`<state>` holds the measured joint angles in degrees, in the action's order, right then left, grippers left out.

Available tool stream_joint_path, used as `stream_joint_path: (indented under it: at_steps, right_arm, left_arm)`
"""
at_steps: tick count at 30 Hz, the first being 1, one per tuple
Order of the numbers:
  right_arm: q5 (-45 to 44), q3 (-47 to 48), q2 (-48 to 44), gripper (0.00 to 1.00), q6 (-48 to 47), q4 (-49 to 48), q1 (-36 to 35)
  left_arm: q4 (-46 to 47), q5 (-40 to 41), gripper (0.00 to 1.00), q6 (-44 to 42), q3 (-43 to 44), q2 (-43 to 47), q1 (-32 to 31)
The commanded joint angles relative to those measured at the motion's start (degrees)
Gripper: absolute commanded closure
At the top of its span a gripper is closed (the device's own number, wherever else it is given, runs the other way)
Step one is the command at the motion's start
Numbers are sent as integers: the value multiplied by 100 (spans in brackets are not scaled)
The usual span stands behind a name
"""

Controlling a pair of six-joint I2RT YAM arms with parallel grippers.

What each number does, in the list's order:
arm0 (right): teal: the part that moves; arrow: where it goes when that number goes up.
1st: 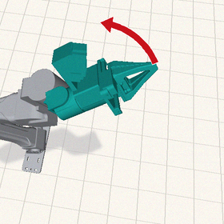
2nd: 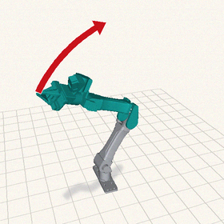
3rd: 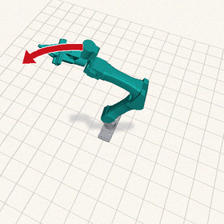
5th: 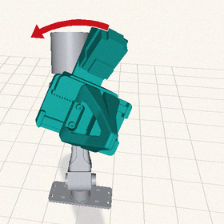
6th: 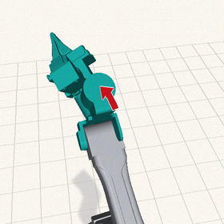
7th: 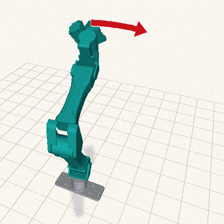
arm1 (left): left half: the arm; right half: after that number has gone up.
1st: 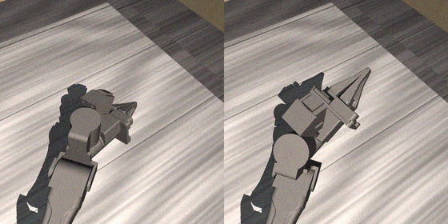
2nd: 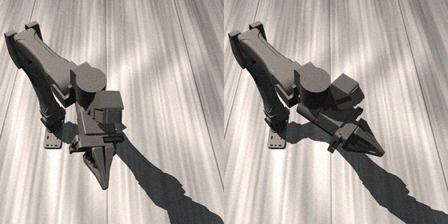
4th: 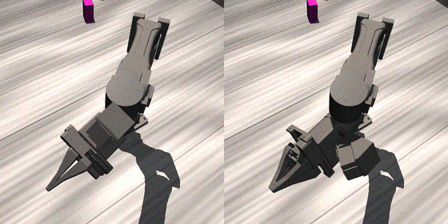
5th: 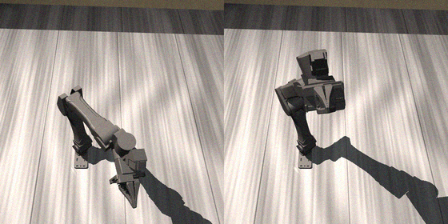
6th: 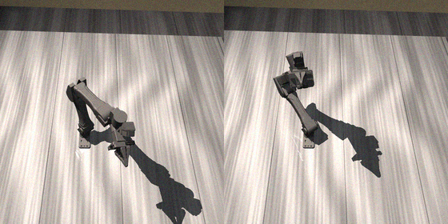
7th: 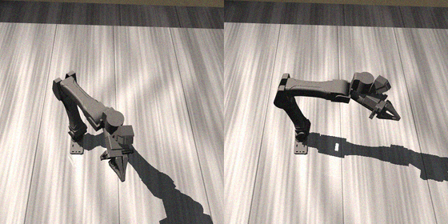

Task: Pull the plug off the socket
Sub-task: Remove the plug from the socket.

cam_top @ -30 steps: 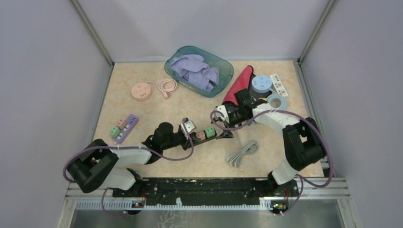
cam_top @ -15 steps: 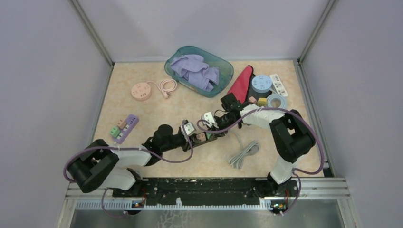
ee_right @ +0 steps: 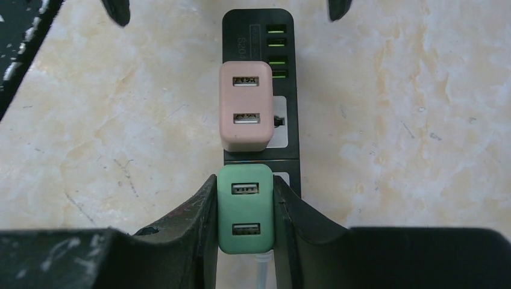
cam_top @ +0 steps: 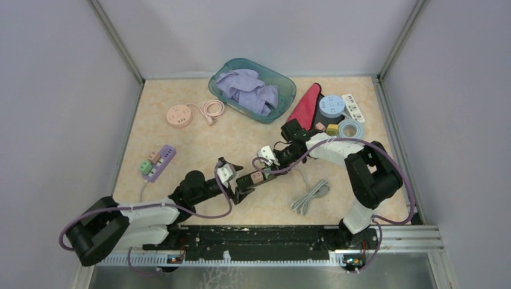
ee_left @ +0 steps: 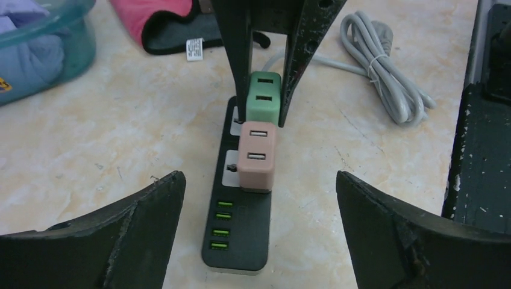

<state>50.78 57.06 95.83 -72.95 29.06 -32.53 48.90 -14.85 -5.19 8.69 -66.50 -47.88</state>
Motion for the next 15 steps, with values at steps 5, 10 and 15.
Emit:
stream_joint_path:
  at_steps: [5, 10, 15]
  right_arm:
    - [734, 443, 111, 99, -1055, 1417, -49]
    - [689, 404, 106, 99, -1041, 1487, -133]
    - [622, 291, 24, 99, -932, 1285, -196]
  left_arm:
    - [685, -122, 0, 41, -491, 772, -54]
    - [1247, 142, 3, 145, -522, 413, -446]
    - [1342, 681, 8, -82, -129, -508, -943]
